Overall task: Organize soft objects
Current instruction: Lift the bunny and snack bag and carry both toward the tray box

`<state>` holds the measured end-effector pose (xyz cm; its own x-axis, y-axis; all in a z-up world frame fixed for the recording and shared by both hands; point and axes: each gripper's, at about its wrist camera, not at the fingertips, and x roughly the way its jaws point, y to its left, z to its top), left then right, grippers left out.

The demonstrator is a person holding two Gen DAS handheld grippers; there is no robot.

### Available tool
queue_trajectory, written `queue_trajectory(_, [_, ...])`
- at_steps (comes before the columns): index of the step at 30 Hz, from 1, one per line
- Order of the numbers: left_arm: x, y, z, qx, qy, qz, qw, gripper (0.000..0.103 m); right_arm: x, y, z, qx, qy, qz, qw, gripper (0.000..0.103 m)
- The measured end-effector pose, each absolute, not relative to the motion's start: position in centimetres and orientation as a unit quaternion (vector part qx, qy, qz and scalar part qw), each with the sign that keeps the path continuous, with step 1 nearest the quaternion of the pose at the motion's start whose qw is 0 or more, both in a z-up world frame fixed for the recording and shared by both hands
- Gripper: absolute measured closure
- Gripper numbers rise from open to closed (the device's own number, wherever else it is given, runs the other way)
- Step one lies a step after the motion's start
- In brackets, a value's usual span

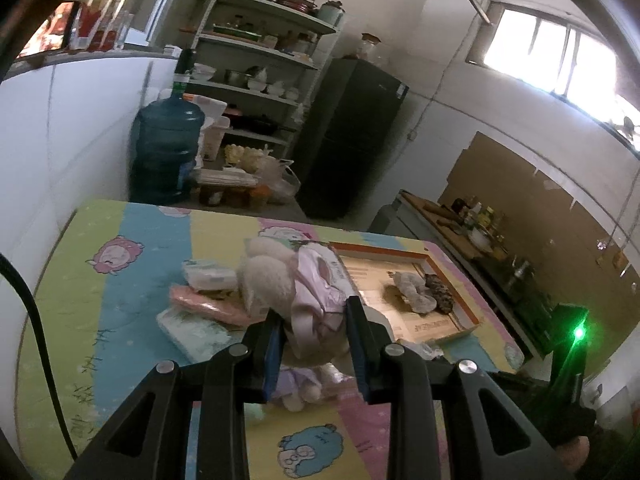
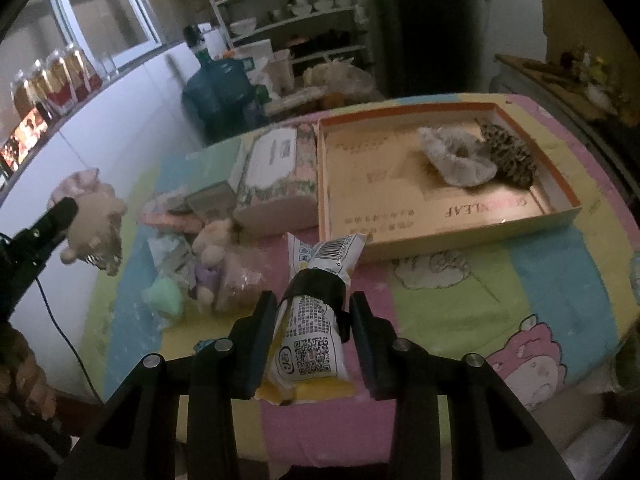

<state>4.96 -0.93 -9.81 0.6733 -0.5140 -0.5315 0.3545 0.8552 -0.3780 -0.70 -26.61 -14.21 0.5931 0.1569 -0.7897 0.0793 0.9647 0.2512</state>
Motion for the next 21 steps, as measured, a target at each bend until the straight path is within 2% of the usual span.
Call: queue_trajectory(21, [6.4,-11.4,-8.9,-0.096,0.343,-0.304,0.883,0.073,-1.4,-34.7,-9.9,0.161,0.394,-0.018,0.905,0.064])
